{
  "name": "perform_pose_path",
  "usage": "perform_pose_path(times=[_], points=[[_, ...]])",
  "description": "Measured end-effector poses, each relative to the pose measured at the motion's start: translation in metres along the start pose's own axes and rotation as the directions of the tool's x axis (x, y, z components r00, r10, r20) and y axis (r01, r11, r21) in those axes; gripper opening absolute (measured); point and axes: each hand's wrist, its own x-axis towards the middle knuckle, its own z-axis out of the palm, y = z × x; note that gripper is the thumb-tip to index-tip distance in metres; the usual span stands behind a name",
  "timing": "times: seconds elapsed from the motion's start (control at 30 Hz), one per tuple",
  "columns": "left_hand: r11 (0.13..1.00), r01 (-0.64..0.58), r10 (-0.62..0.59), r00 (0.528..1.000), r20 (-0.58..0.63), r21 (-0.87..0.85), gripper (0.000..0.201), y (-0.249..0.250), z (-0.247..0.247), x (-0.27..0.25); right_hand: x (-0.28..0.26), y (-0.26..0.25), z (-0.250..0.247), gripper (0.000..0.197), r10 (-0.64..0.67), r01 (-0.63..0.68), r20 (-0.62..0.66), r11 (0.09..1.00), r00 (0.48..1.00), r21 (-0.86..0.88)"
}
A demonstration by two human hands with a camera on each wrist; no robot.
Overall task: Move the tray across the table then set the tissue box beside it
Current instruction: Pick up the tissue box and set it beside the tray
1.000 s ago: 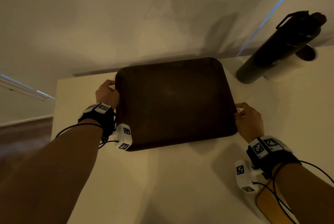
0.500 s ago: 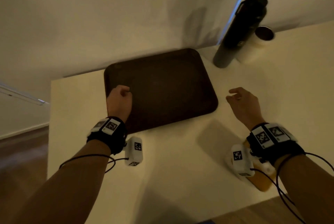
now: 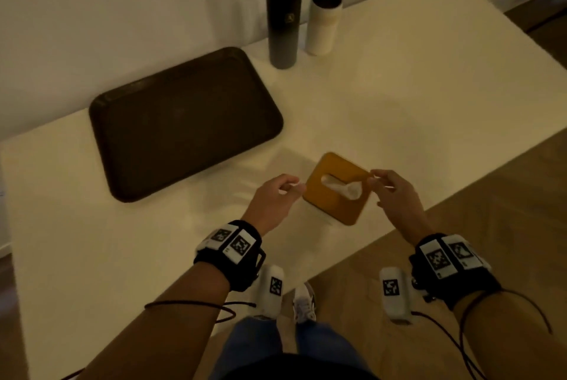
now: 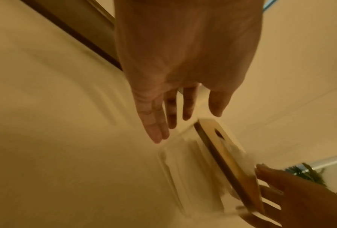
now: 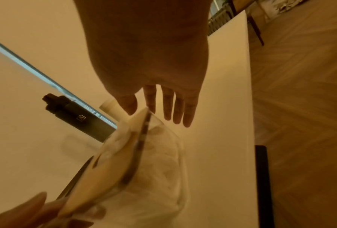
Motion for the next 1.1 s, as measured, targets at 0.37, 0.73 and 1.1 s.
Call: perform_pose_path(times=[0.37, 0.73, 1.1], points=[[0.988, 0.091, -0.104, 0.990, -0.095, -0.124, 0.032, 0.002, 0.030, -0.015, -0.014, 0.008, 0.015, 0.038, 0.044, -0.064, 0.072, 0.950, 0.996, 0.307], [0.953, 0.115, -0.191, 0.946, -0.260, -0.280, 0.027, -0.017, -0.007, -0.020, -0.003, -0.032, 0.048, 0.038, -0.018, -0.023, 0.233, 0.985, 0.972, 0.169], [0.927, 0.102, -0.211, 0.938, -0.275, -0.361, 0.032, -0.021, -0.028, -0.029, -0.015, -0.054, 0.067, 0.048, -0.089, 0.022, 0.302, 0.976, 0.949, 0.218]])
